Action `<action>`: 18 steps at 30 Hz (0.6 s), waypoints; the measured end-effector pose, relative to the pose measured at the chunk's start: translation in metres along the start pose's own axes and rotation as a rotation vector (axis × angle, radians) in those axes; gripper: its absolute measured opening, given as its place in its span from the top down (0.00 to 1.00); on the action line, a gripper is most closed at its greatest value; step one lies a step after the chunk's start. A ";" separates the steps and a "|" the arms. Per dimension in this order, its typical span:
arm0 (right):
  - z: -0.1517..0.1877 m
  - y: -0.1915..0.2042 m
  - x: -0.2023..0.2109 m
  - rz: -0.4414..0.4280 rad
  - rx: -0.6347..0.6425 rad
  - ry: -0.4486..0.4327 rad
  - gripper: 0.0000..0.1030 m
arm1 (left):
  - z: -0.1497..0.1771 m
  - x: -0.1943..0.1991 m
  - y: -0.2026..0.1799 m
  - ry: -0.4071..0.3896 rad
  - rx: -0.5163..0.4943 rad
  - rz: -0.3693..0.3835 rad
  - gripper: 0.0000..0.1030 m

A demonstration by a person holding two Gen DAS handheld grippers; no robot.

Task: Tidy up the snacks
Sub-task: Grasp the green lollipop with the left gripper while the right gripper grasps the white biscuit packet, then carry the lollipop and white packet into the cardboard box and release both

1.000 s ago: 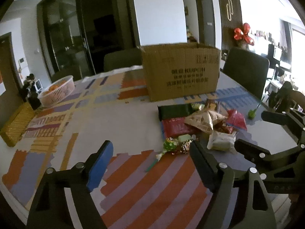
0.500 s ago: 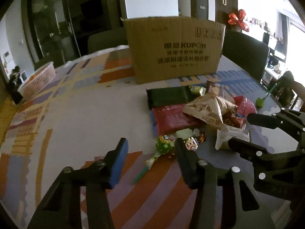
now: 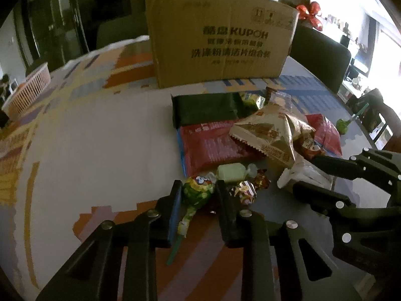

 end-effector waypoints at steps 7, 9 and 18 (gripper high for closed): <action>0.000 -0.002 -0.005 -0.040 -0.035 0.022 0.68 | 0.003 0.002 0.001 0.018 0.028 0.001 0.75; 0.001 0.000 -0.003 -0.043 -0.034 0.022 0.68 | 0.004 0.004 0.001 0.021 0.035 -0.001 0.75; -0.006 0.002 0.025 -0.043 -0.058 -0.030 0.69 | -0.001 0.039 -0.002 -0.030 0.063 0.007 0.75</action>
Point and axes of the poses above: each gripper's, at about its wrist camera, not at the fingertips, and x roughly against the way its jaws point, y to its left, z to its underside, the point moved 6 cm from there along -x, roughly the way its jaws point, and after that the axes turned 6 degrees about x, right-handed, at the moved point
